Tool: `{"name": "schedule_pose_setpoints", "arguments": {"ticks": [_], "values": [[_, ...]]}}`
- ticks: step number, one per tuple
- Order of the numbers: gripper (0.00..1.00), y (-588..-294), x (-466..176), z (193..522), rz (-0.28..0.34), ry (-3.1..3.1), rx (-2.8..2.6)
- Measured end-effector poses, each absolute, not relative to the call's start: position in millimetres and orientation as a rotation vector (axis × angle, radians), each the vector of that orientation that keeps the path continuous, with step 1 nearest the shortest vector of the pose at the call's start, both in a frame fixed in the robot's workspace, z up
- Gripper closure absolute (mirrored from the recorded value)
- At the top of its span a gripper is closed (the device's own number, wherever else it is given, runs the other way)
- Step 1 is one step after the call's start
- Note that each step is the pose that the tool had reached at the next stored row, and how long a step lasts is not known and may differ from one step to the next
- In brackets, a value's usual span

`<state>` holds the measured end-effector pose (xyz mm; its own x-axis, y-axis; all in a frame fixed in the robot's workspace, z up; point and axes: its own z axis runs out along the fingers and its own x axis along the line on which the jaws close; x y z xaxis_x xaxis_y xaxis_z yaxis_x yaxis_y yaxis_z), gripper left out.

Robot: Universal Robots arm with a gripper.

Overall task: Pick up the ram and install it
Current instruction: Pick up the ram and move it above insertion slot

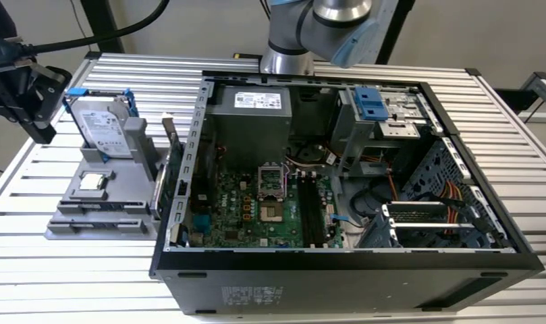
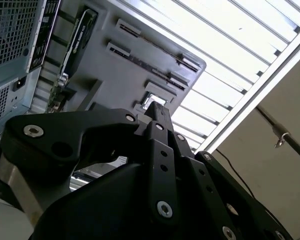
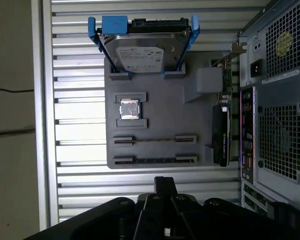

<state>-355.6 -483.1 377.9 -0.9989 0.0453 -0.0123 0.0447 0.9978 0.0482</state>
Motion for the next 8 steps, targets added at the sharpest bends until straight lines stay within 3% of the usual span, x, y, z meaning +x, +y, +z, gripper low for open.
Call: {"name": "schedule_pose_setpoints", "arguments": {"ticks": [8], "values": [[1.0,-483.1,-355.7,377.9,0.075,3.128,0.033]]}}
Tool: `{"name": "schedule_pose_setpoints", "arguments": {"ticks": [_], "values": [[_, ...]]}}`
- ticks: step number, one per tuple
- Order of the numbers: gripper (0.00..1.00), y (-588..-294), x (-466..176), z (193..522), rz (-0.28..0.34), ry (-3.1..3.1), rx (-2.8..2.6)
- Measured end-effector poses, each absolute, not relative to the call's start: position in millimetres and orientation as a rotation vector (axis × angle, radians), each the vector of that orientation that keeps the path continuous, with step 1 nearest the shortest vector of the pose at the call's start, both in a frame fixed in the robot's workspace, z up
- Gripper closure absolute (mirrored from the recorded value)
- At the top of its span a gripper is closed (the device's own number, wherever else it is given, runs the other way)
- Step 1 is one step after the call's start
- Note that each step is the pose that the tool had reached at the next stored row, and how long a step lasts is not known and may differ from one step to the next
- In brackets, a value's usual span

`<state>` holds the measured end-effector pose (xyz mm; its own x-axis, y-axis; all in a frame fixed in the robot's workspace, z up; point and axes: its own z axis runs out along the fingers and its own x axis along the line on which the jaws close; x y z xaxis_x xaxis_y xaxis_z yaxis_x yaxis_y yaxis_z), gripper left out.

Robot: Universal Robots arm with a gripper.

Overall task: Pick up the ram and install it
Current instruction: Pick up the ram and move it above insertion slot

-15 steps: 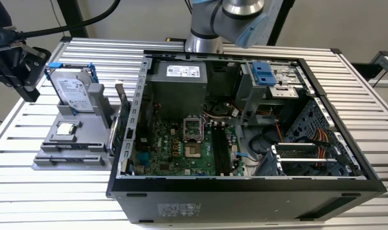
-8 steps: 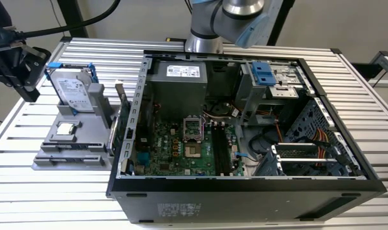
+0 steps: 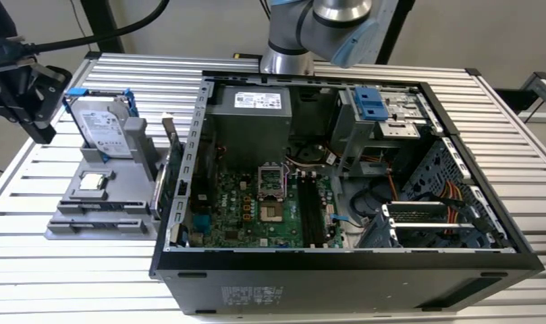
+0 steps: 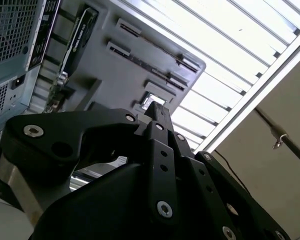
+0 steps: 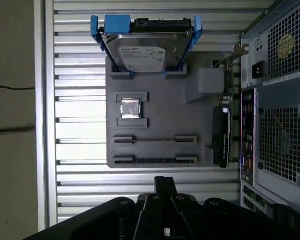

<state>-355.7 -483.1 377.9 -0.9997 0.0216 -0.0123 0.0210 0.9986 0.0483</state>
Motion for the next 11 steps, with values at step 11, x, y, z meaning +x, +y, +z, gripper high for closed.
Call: {"name": "schedule_pose_setpoints", "arguments": {"ticks": [11], "values": [[1.0,-483.0,-355.6,377.9,0.076,3.129,-0.054]]}}
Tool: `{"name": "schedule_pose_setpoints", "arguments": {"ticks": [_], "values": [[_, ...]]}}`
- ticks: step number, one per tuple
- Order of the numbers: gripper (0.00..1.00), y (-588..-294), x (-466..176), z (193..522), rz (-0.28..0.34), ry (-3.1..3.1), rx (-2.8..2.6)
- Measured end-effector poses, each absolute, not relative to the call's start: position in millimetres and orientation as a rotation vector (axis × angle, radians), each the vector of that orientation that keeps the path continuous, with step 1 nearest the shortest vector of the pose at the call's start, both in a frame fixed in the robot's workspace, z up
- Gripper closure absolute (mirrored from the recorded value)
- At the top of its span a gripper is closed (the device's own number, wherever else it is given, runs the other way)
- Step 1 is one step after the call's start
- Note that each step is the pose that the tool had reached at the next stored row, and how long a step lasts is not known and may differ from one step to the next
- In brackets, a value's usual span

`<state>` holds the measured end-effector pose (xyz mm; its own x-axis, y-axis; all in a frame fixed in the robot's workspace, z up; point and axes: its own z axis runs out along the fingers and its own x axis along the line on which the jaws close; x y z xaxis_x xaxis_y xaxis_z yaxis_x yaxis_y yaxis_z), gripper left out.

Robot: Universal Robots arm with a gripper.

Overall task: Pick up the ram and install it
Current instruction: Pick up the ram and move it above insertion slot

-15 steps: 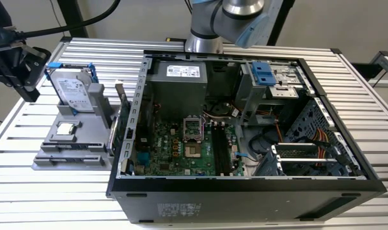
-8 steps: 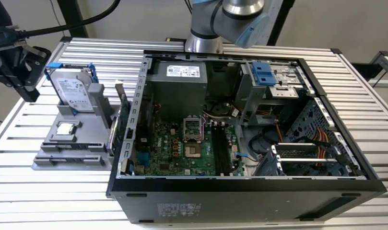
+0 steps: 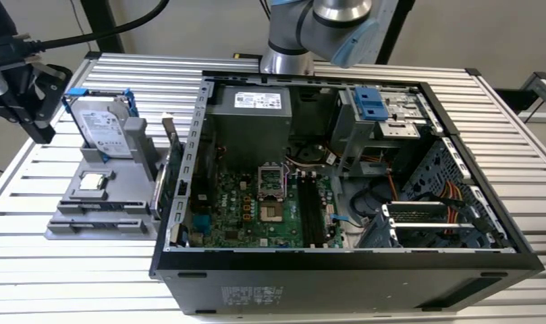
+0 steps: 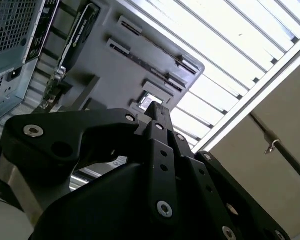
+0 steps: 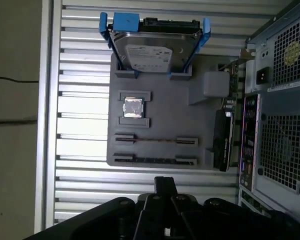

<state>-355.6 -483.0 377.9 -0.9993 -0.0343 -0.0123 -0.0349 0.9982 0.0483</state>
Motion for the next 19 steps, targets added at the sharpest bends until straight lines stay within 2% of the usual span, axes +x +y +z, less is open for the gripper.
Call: {"name": "schedule_pose_setpoints", "arguments": {"ticks": [19], "values": [[1.0,-483.1,-355.6,377.9,0.077,3.121,-0.268]]}}
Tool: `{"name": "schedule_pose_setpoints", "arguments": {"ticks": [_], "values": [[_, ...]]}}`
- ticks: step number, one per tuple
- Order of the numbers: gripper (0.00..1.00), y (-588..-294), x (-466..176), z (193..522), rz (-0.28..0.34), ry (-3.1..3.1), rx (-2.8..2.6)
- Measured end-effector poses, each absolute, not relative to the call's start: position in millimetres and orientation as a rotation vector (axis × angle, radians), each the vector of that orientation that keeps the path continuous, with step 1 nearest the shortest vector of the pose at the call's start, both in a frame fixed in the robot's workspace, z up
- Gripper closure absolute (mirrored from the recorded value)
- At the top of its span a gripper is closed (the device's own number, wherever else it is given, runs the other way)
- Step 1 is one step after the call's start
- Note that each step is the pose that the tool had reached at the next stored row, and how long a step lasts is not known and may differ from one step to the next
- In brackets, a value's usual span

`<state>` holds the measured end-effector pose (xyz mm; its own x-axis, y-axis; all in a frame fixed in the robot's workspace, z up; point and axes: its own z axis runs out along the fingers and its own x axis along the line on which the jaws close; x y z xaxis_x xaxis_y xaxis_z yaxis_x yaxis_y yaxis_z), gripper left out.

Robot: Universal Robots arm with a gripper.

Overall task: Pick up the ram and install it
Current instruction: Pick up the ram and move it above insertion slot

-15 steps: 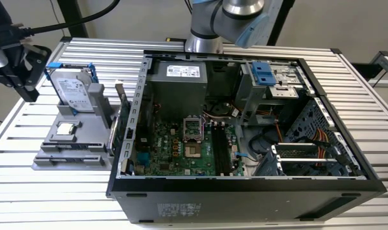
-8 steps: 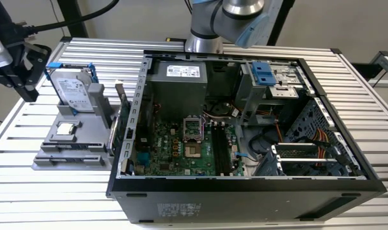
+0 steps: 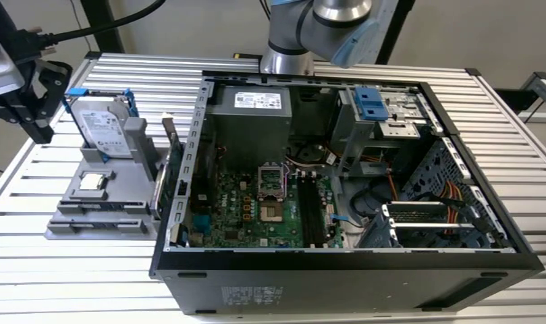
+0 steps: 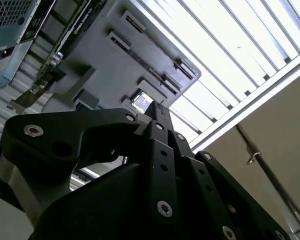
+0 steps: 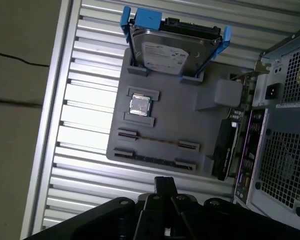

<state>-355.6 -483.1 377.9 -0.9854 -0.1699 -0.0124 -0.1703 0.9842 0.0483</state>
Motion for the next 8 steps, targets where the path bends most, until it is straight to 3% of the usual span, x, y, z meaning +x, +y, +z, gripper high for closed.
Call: {"name": "schedule_pose_setpoints", "arguments": {"ticks": [8], "values": [[1.0,-483.1,-355.6,377.9,0.077,3.115,-0.34]]}}
